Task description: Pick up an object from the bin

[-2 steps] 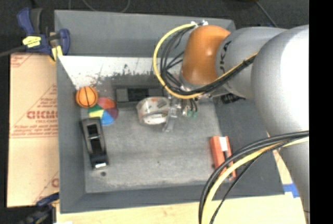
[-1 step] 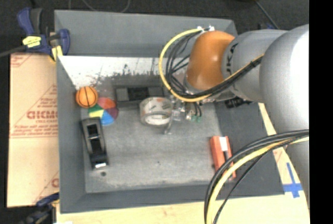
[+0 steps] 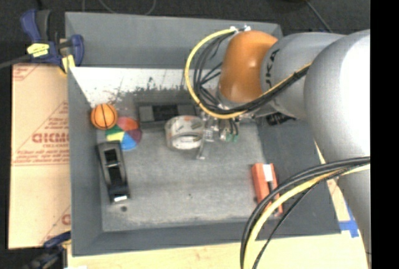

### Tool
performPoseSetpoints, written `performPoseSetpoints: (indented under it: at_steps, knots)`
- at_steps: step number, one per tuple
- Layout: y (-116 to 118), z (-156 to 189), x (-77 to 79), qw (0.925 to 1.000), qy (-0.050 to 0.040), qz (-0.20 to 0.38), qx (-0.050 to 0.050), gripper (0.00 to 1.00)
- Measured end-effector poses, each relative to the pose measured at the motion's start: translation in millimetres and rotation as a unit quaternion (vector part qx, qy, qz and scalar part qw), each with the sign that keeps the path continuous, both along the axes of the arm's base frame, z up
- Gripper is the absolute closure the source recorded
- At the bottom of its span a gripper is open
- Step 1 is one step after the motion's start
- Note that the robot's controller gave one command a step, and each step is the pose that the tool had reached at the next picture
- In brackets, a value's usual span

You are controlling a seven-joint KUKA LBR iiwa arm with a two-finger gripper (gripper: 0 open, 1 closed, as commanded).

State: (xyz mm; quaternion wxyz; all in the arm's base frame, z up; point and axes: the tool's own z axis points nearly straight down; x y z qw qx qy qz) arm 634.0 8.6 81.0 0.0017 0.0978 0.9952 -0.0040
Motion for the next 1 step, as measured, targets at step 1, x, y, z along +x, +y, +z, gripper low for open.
performPoseSetpoints:
  at_steps: [1]
  knots:
    - [7.3,17.7,-9.6,1.0000,-0.0006,-0.007,0.001,1.00]
